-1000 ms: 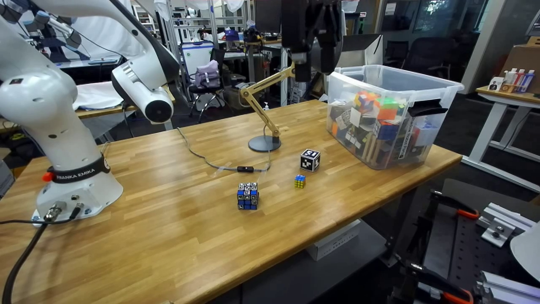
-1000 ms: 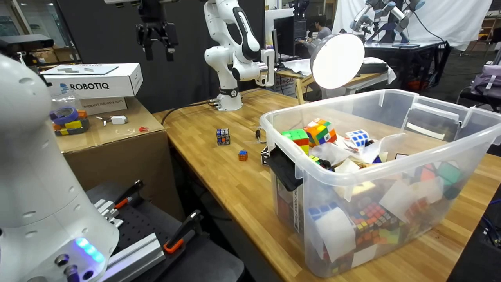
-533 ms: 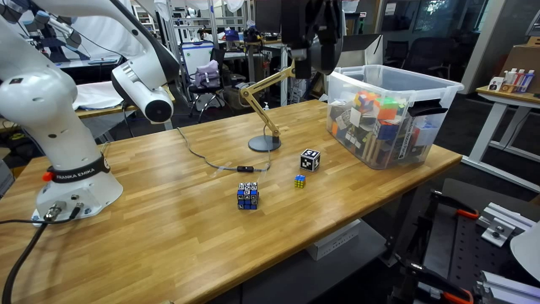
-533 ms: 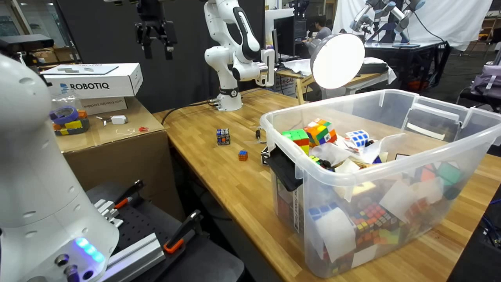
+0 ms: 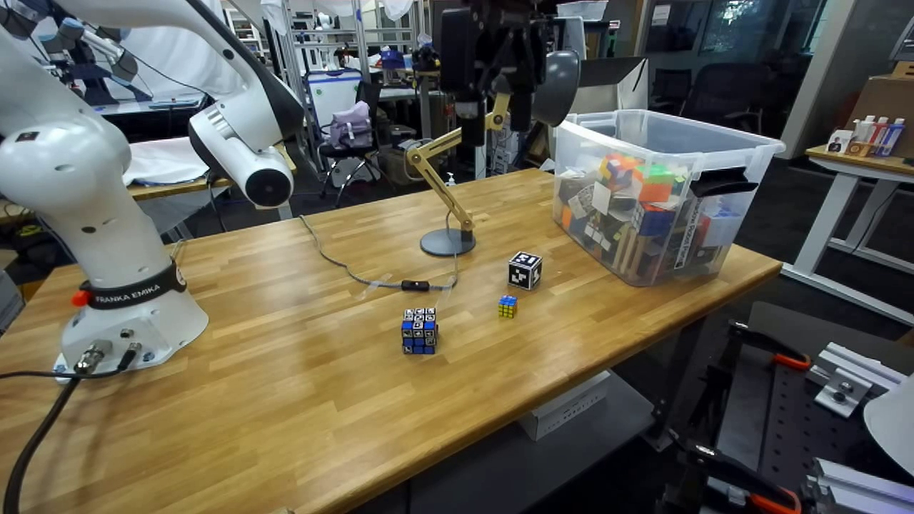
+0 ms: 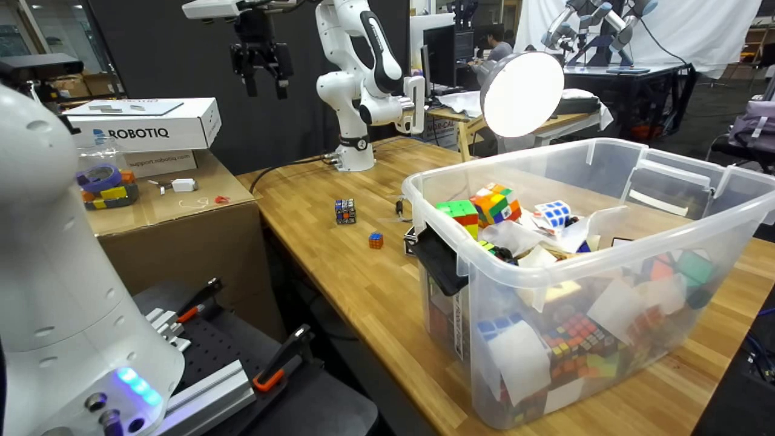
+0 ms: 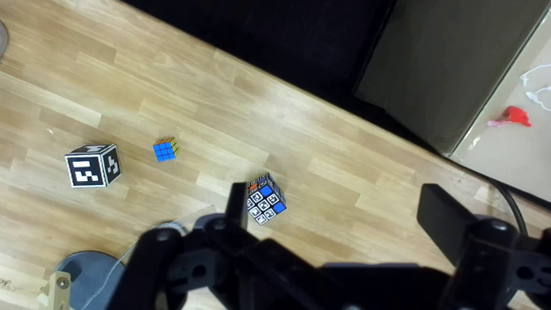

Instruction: Turn off the desk lamp

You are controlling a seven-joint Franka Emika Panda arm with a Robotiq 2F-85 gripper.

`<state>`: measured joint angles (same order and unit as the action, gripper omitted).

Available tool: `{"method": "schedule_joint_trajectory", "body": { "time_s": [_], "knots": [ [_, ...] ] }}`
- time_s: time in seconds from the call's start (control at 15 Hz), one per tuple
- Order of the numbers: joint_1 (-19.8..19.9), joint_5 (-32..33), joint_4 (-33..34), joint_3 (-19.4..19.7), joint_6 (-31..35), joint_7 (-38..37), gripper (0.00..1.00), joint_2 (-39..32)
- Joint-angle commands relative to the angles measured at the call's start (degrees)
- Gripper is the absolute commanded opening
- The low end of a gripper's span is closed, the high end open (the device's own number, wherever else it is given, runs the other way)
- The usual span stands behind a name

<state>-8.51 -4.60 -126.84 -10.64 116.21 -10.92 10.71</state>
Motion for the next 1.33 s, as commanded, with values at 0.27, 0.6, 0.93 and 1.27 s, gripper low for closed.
{"method": "schedule_joint_trajectory", "body": {
  "time_s": [0.27, 0.6, 0.93, 1.27],
  "knots": [
    [1.52, 5.11, 9.62, 2.70, 5.77, -2.32, 1.00, -15.39],
    [0.97, 7.72, 11.98, 3.94, 6.42, -2.10, 1.00, -19.38],
    [0.81, 8.12, 12.95, 3.96, 6.15, -2.23, 1.00, -20.00],
    [0.84, 8.73, 13.28, 4.23, 6.19, -2.83, 1.00, -20.72]
  ]
}}
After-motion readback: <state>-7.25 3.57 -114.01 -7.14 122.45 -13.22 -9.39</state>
